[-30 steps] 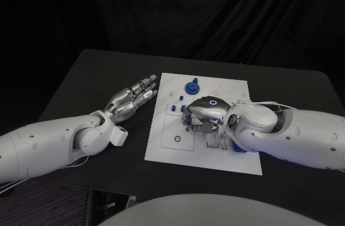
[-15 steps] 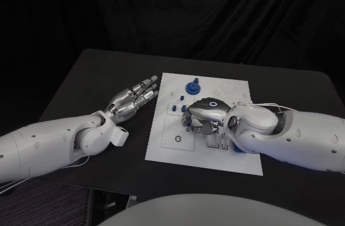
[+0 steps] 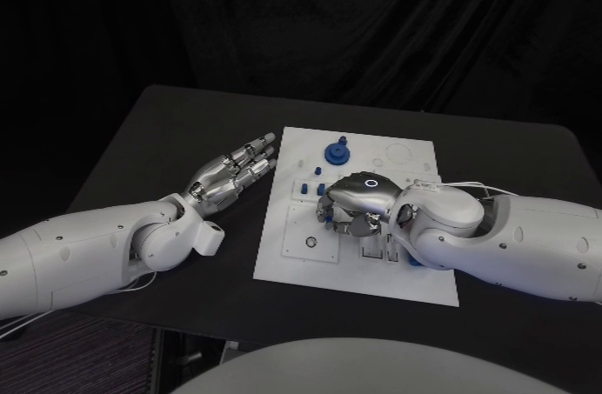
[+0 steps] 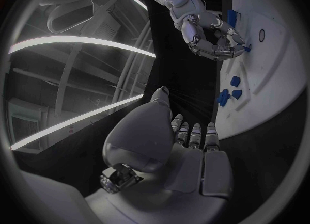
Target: Assemble the parts on the task board
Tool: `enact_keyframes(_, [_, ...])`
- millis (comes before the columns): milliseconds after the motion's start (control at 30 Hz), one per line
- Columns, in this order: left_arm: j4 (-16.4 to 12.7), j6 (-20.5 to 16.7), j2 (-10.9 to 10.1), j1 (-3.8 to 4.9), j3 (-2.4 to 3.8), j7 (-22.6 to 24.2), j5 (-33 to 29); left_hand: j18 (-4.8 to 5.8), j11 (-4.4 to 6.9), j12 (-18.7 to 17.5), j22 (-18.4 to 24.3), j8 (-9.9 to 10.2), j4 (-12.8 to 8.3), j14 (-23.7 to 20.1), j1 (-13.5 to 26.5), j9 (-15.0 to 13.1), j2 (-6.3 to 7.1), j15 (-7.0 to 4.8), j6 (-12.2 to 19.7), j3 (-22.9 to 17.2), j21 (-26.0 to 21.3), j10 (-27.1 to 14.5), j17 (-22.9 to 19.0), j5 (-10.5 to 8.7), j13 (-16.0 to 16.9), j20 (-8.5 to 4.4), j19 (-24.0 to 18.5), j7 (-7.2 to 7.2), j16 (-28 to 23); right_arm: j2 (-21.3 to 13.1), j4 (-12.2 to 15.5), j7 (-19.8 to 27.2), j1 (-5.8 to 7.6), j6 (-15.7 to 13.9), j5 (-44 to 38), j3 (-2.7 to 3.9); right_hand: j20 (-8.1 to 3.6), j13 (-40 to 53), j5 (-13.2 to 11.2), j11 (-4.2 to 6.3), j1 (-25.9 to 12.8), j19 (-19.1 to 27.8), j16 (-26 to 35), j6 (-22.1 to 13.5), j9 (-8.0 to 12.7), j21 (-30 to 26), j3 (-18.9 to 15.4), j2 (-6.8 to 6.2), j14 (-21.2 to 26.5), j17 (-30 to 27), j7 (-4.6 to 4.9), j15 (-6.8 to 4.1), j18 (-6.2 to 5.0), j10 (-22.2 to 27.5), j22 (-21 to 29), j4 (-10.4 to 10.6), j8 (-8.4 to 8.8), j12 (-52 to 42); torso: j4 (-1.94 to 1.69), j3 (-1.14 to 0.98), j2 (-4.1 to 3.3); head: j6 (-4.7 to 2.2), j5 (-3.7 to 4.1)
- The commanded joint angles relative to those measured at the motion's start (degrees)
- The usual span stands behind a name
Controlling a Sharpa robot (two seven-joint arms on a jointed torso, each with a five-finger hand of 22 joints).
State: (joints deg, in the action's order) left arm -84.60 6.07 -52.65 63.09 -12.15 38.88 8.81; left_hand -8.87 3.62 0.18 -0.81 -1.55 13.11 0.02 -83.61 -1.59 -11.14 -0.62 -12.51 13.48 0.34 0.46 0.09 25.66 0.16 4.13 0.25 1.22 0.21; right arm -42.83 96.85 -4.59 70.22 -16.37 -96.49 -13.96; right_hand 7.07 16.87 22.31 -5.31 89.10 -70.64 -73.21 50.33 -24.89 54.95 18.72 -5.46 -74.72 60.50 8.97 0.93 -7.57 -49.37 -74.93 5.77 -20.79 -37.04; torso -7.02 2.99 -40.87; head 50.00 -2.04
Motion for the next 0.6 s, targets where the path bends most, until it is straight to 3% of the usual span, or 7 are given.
enact_keyframes(33, [0.0,0.9,0.2,-0.10,0.06,0.8,0.0,-0.44,-0.27,-0.1,0.0,-0.1,-0.3,0.0,-0.1,-0.1,-0.51,-0.25,0.1,0.0,-0.1,-0.2,-0.1,0.33,-0.1,0.32,-0.1,0.00,-0.2,0.0,0.1,-0.1,-0.56,1.0,-0.4,-0.20,-0.06,0.0,-0.4,-0.01,0.1,0.4,0.0,-0.5,0.1,-0.2,-0.2,-0.22,0.1,-0.1,0.04,0.20,0.35,-0.3,-5.5,-0.1,0.26,0.0,-0.05,0.00,0.00,0.00,0.11])
enact_keyframes(600, [0.2,1.0,0.3,-0.16,0.06,0.3,0.0,-0.42,0.03,-0.1,0.0,-0.1,-0.4,0.0,-0.2,-0.1,-0.86,-0.05,0.0,-0.3,-0.1,-0.3,-0.1,0.84,-0.1,0.47,-0.1,0.28,-0.2,-0.7,0.4,-1.0,-1.05,1.9,-0.4,-0.20,-0.01,0.0,-0.6,-0.06,0.2,0.9,0.4,-0.7,0.2,-0.8,0.0,-0.24,0.5,-0.6,0.08,0.24,0.20,-0.1,-5.3,-0.2,0.37,0.1,0.04,0.03,0.06,0.00,0.14])
